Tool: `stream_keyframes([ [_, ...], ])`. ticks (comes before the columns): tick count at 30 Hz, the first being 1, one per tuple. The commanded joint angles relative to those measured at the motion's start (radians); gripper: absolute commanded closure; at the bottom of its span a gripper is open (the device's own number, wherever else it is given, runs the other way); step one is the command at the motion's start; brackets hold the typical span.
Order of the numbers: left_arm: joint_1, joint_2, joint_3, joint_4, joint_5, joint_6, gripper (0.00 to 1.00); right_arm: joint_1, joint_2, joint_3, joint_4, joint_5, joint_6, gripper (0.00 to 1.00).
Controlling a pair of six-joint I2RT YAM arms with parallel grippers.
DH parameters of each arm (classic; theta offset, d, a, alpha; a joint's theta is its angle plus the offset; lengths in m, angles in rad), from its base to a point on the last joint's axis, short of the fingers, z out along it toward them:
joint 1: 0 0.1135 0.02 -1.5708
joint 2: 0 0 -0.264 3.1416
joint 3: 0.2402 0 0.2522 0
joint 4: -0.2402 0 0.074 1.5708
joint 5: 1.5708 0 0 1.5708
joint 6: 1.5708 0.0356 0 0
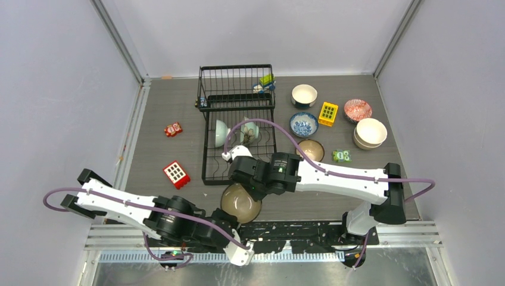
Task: Unload the bowls from the dish rack
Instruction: Pick up the bowl from the dish rack.
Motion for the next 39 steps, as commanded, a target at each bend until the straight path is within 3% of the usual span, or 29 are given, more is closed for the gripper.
stream_keyframes([
  [1,-0.004,-0.027,0.010,0.087,-0.075,-0.010,1.00,0.011,-0.036,-0.008,0.043,0.007,0.039,0.99],
  [6,-0.004,-0.023,-0.002,0.099,-0.106,-0.014,1.00,0.014,-0.051,-0.013,0.043,0.036,0.054,0.99],
  [7,-0.004,-0.023,-0.002,0.101,-0.114,-0.019,0.96,0.014,-0.058,-0.016,0.043,0.048,0.059,0.99],
  [10,-0.004,-0.027,0.007,0.106,-0.163,-0.060,0.55,0.014,-0.084,-0.024,0.045,0.112,0.075,0.99],
  [12,-0.004,-0.039,0.012,0.118,-0.212,-0.099,0.33,0.013,-0.110,-0.031,0.049,0.164,0.083,0.99],
  [13,-0.003,-0.047,0.013,0.126,-0.239,-0.126,0.27,0.014,-0.123,-0.039,0.050,0.208,0.090,0.99],
  [15,-0.003,-0.068,0.014,0.156,-0.292,-0.189,0.02,0.012,-0.157,-0.065,0.056,0.271,0.105,0.99],
  [20,-0.003,-0.118,0.011,0.258,-0.470,-0.436,0.00,-0.009,-0.273,-0.161,0.084,0.389,0.160,0.99],
  [24,0.015,-0.159,-0.035,0.408,-0.486,-0.677,0.00,-0.040,-0.358,-0.229,0.092,0.456,0.210,0.99],
  [27,0.118,-0.159,-0.081,0.523,-0.413,-0.916,0.00,-0.072,-0.408,-0.267,0.096,0.478,0.240,0.99],
  [33,0.364,-0.100,0.010,0.303,-0.458,-1.503,0.00,-0.147,-0.461,-0.320,0.115,0.454,0.274,0.99],
  [37,0.440,-0.057,0.062,0.352,-0.445,-1.609,0.00,-0.204,-0.454,-0.343,0.135,0.400,0.285,0.99],
  [39,0.440,0.036,0.153,0.277,-0.488,-1.610,0.00,-0.219,-0.453,-0.349,0.147,0.382,0.292,0.99],
])
